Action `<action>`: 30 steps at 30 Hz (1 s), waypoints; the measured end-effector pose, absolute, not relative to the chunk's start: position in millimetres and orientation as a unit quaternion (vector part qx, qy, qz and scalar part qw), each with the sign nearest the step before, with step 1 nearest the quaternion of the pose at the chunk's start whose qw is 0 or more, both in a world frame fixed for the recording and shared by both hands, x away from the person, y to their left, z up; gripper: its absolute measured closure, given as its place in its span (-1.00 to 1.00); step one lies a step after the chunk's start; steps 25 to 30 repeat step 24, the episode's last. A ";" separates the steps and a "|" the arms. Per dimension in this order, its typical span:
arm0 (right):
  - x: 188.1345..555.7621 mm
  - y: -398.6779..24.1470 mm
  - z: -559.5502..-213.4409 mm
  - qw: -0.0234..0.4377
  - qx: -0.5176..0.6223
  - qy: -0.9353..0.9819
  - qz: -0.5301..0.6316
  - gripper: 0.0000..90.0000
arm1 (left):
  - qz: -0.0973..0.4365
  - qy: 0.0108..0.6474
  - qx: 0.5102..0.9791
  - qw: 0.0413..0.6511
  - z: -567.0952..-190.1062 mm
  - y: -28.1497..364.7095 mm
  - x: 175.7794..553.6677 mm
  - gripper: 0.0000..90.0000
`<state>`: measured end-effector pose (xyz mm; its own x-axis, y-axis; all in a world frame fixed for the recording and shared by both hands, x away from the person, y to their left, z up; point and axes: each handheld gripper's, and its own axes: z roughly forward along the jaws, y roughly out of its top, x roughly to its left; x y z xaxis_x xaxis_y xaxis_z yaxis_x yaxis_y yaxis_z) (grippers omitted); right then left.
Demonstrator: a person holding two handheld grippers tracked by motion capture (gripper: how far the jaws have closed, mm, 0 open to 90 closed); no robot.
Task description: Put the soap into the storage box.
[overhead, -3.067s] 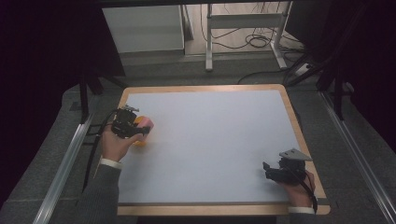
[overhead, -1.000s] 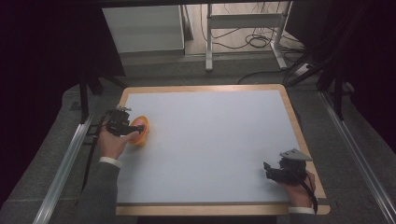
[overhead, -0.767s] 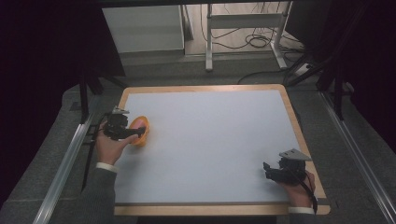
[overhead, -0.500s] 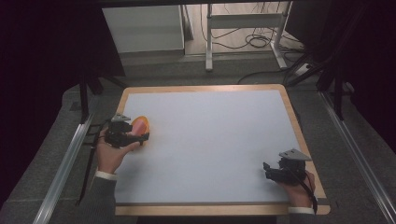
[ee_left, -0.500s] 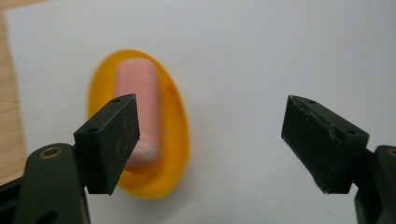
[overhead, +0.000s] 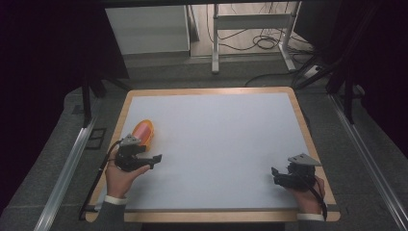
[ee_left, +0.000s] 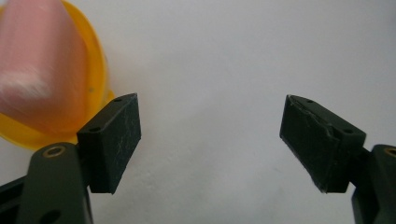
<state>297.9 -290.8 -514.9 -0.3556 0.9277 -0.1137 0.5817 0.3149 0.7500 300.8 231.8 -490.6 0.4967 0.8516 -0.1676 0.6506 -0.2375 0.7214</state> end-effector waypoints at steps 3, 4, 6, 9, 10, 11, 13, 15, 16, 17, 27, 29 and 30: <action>297.7 -290.4 -514.6 0.278 0.495 0.762 0.313 -0.76 | 0.122 0.483 0.778 0.382 -500.1 230.3 296.0 -0.54; 297.6 -290.3 -514.5 0.278 0.495 0.762 0.313 -0.76 | 0.118 0.486 0.777 0.382 -503.2 230.2 294.1 -0.54; 297.6 -290.0 -514.6 0.279 0.495 0.761 0.312 -0.76 | 0.108 0.489 0.773 0.389 -509.3 231.3 290.4 -0.54; 297.7 -289.7 -514.8 0.278 0.495 0.762 0.312 -0.76 | 0.096 0.488 0.776 0.387 -515.8 231.0 287.7 -0.54; 297.8 -289.5 -514.9 0.278 0.494 0.762 0.312 -0.76 | 0.098 0.490 0.776 0.385 -516.5 230.8 286.7 -0.54; 297.9 -289.2 -515.1 0.279 0.494 0.763 0.311 -0.76 | 0.098 0.490 0.774 0.387 -516.8 231.1 285.5 -0.54; 297.8 -288.8 -514.8 0.278 0.493 0.764 0.311 -0.76 | 0.097 0.491 0.771 0.393 -517.5 231.1 283.0 -0.53; 297.7 -288.5 -514.3 0.279 0.492 0.763 0.312 -0.76 | 0.100 0.490 0.773 0.390 -518.0 230.6 281.2 -0.54; 297.6 -288.6 -514.0 0.279 0.493 0.763 0.313 -0.76 | 0.100 0.490 0.773 0.390 -518.1 230.7 280.6 -0.54; 297.5 -288.8 -513.7 0.280 0.493 0.762 0.313 -0.76 | 0.100 0.491 0.773 0.390 -518.2 230.7 280.3 -0.54; 295.8 -289.7 -508.9 0.278 0.493 0.756 0.328 -0.76 | 0.094 0.482 0.781 0.385 -520.6 229.5 280.9 -0.55; 295.8 -289.7 -508.9 0.278 0.493 0.756 0.328 -0.76 | 0.094 0.482 0.781 0.385 -520.6 229.5 280.9 -0.55; 295.8 -289.7 -508.9 0.278 0.493 0.756 0.328 -0.76 | 0.094 0.482 0.781 0.385 -520.6 229.5 280.9 -0.55</action>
